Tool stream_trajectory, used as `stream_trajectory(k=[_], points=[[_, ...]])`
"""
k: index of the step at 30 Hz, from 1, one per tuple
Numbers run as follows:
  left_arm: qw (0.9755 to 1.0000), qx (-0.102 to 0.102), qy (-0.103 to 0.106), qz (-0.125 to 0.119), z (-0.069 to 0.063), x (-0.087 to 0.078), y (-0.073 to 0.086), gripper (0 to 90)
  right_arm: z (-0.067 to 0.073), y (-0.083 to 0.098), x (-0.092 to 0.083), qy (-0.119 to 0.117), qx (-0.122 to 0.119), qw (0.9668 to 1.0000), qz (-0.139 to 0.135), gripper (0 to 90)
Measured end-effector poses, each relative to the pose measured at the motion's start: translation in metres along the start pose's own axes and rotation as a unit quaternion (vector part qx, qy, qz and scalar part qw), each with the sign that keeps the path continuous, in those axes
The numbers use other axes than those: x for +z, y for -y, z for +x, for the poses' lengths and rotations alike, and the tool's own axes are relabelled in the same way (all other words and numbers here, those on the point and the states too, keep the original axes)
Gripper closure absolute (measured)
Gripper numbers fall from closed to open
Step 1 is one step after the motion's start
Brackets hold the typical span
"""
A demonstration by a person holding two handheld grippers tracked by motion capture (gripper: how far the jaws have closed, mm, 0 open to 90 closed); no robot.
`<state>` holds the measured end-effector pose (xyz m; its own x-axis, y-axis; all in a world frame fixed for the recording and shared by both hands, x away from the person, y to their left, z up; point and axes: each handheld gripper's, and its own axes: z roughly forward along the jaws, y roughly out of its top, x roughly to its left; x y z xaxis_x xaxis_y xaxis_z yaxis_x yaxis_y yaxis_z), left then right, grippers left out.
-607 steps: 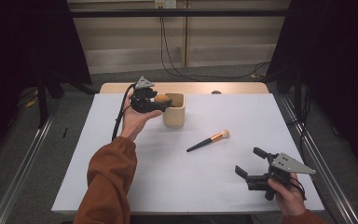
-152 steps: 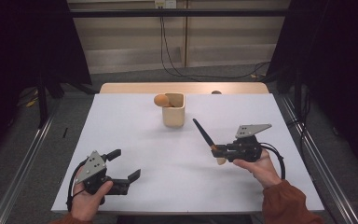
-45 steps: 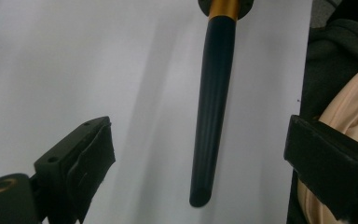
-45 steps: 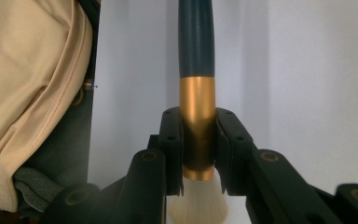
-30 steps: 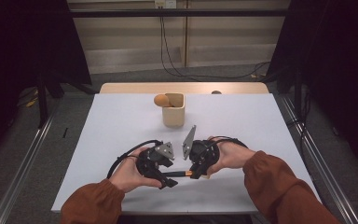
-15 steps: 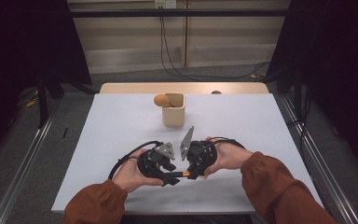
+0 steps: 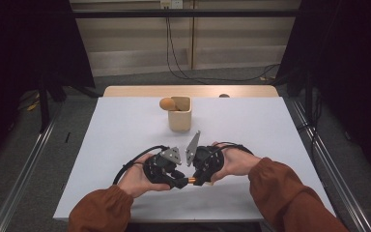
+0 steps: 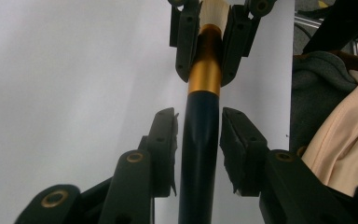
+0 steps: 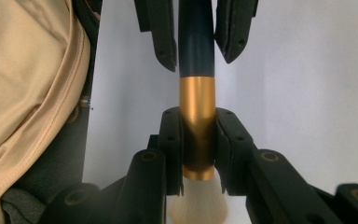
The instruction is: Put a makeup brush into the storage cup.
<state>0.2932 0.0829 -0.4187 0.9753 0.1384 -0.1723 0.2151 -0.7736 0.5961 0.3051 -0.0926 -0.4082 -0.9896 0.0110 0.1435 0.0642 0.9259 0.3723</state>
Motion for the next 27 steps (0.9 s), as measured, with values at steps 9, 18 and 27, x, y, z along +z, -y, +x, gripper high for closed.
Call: stream_trajectory(k=[9, 18, 27], points=[[1.0000, 0.000, 0.002, -0.002, 0.0001, 0.0030, -0.0005, 71.7, -0.0004, -0.0002, 0.0011, 0.001, -0.003, 1.0000, -0.002, 74.5], [1.0000, -0.002, 0.007, -0.002, -0.0002, 0.0065, 0.0003, 72.1, 0.0009, -0.0014, 0.0020, 0.001, 0.001, 1.0000, -0.006, 74.5], [0.9999, -0.004, 0.016, -0.001, -0.0001, 0.0064, 0.0007, 74.4, 0.0003, 0.0005, 0.0008, 0.000, -0.007, 0.9999, -0.014, 73.6]])
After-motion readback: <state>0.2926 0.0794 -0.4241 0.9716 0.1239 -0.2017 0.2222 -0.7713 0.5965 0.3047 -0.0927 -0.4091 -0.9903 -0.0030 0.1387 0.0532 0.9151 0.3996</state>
